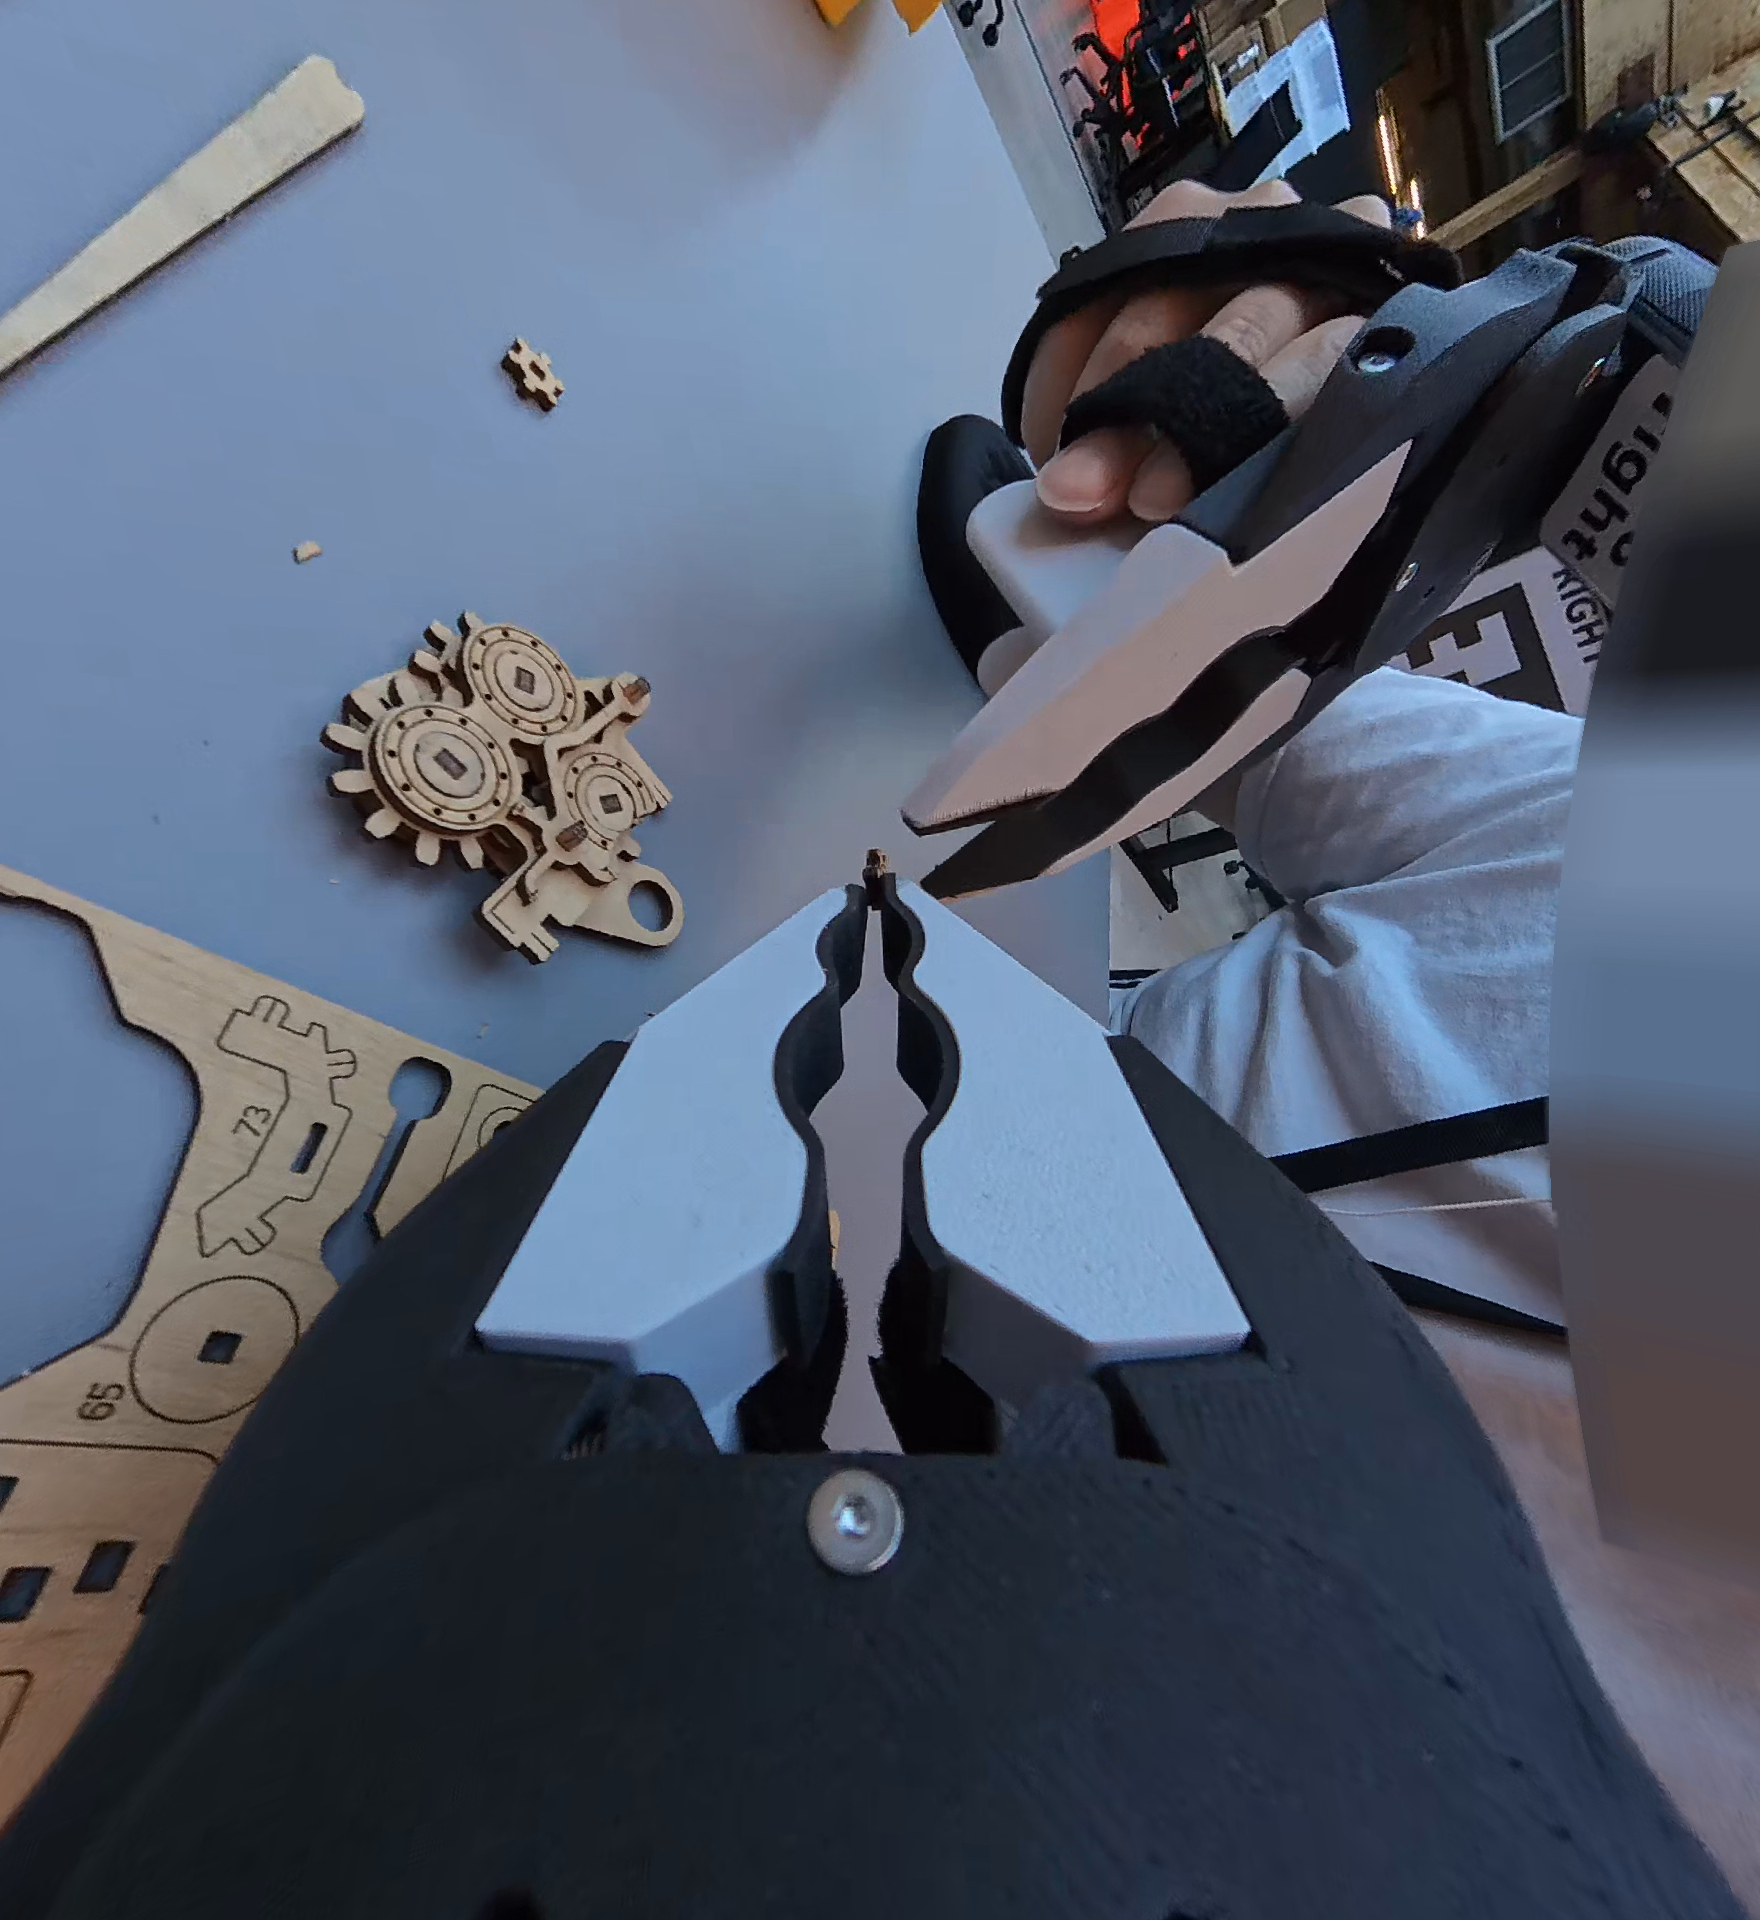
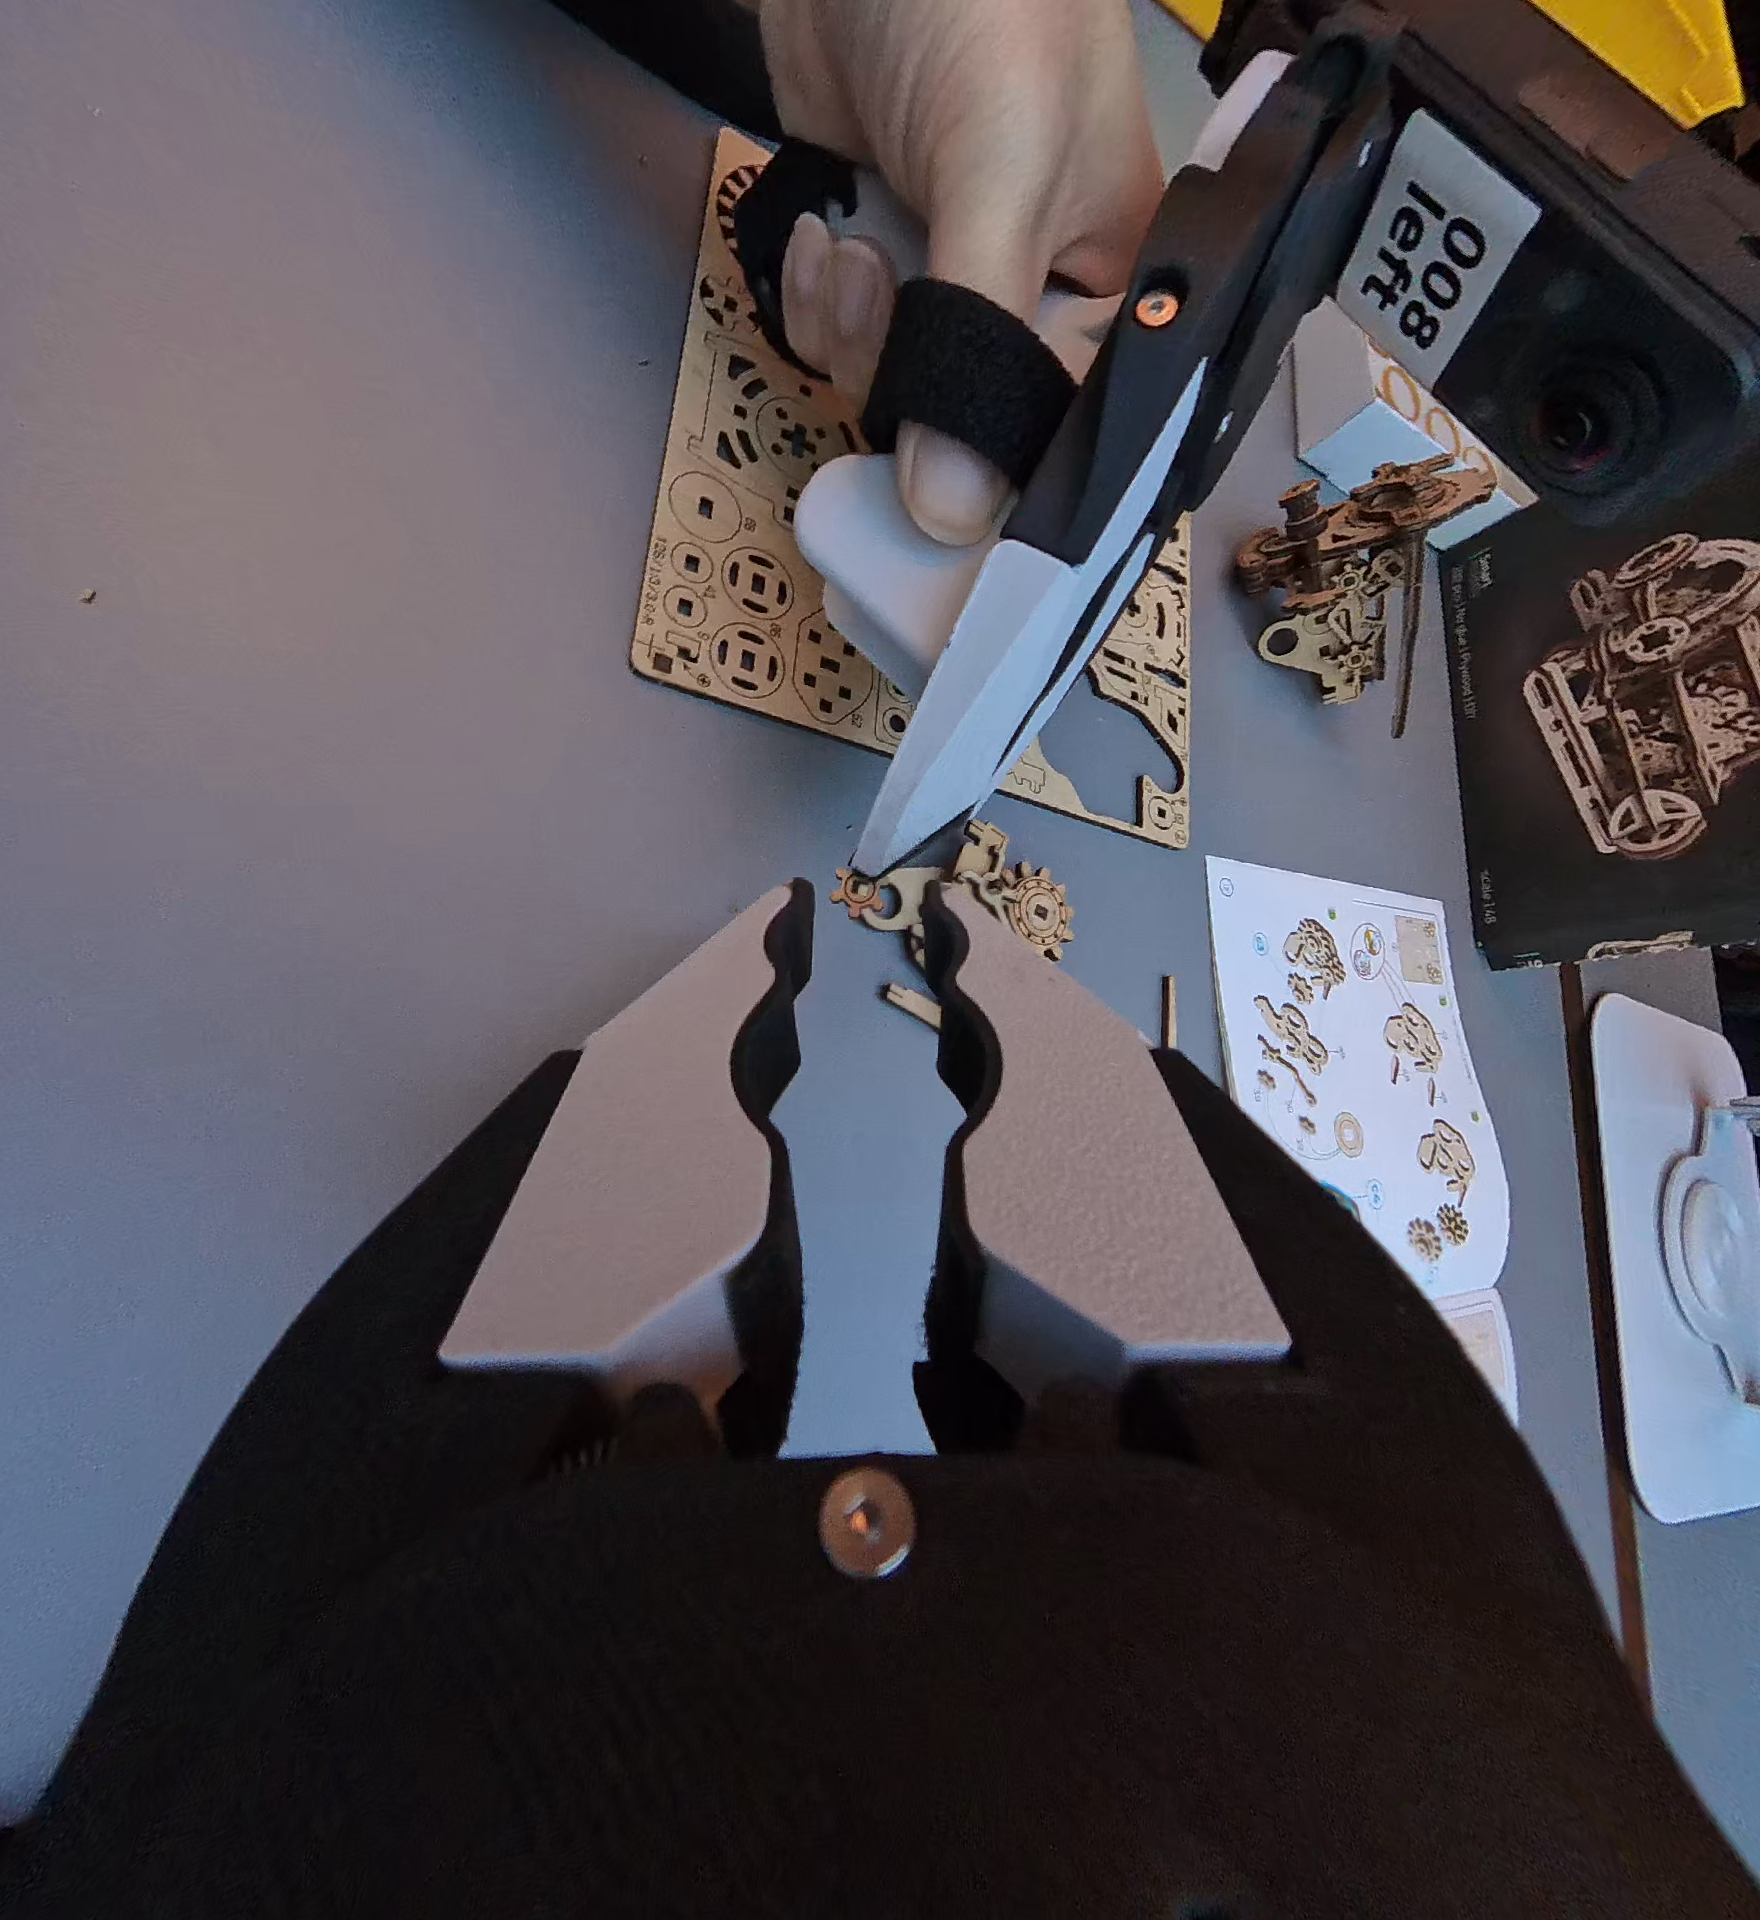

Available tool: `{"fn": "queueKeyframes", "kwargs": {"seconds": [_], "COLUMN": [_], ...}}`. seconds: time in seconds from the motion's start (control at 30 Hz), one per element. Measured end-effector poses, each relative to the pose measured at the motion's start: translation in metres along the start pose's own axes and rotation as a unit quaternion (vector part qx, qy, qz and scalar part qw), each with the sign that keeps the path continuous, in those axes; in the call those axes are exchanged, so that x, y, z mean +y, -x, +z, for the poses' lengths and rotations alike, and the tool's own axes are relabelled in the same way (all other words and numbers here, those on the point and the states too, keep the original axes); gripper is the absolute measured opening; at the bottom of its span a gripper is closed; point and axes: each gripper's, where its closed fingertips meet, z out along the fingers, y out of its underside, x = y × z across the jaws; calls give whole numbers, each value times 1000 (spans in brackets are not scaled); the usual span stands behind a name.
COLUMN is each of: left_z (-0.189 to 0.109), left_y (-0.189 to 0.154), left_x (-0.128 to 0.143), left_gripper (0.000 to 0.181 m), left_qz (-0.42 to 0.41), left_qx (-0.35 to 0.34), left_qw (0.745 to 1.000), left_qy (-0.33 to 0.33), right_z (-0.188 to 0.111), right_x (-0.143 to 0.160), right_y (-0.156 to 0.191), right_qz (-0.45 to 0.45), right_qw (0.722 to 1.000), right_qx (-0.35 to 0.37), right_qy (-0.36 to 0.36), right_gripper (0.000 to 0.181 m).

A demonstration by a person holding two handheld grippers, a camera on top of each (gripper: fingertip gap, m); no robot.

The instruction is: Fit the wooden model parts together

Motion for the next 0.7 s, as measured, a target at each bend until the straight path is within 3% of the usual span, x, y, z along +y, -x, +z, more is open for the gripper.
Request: {"fn": "queueKeyframes", "kwargs": {"seconds": [0.27, 0.7], "left_z": [-3, -1], "left_y": [0, 2], "left_x": [-8, -8], "left_gripper": [0, 0], "left_qz": [-8, -9], "left_qx": [5, -1], "left_qw": [1000, 1000], "left_qy": [-26, -28], "right_z": [8, 9], "right_x": [1, 7], "right_y": [-4, -6], "right_qz": [65, 60], "right_qw": [998, 998], "right_qx": [-5, 5], "right_qy": [5, 25], "right_gripper": [13, 9]}}
